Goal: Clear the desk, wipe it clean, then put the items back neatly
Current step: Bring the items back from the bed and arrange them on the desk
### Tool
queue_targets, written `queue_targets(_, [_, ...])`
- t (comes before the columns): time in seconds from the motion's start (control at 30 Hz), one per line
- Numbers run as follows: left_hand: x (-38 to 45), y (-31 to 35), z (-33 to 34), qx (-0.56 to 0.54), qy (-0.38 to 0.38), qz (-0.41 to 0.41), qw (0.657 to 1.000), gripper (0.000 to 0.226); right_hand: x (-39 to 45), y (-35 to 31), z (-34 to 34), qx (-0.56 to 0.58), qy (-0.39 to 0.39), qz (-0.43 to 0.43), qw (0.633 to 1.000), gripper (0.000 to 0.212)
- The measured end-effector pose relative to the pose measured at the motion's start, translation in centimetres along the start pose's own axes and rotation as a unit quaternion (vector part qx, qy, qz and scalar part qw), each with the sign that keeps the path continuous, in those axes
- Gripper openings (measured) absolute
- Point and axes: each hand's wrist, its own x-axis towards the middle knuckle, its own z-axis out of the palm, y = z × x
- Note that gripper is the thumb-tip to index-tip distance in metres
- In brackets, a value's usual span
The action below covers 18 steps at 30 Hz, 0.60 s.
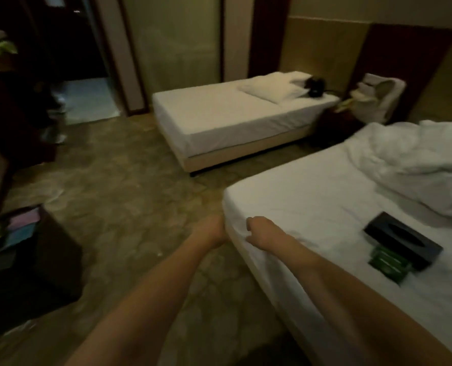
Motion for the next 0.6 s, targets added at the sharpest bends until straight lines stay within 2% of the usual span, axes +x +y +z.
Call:
queue_targets(0.17, [7.3, 11.6, 2.9, 0.050, -0.030, 0.107, 0.993, 0.031, -2.4, 11.7, -2.7, 0.005, 0.017, 0.096, 0.995, 0.033])
queue_targets(0.33, [12.6, 21.5, 7.0, 0.107, -0.073, 0.213, 0.968, 0.032, -4.6, 21.6, -3.5, 0.049, 0.025, 0.208, 0.977, 0.036])
queue_targets(0.47, [16.9, 28.6, 10.3, 0.137, -0.123, 0.281, 0.942, 0.033, -4.5, 28.1, -4.2, 0.084, 0.027, 0.300, 0.950, 0.035])
queue_targets(0.6, [23.1, 35.3, 12.3, 0.140, -0.164, 0.330, 0.919, 0.038, -2.7, 34.5, -5.0, 0.156, 0.056, 0.389, 0.906, 0.037])
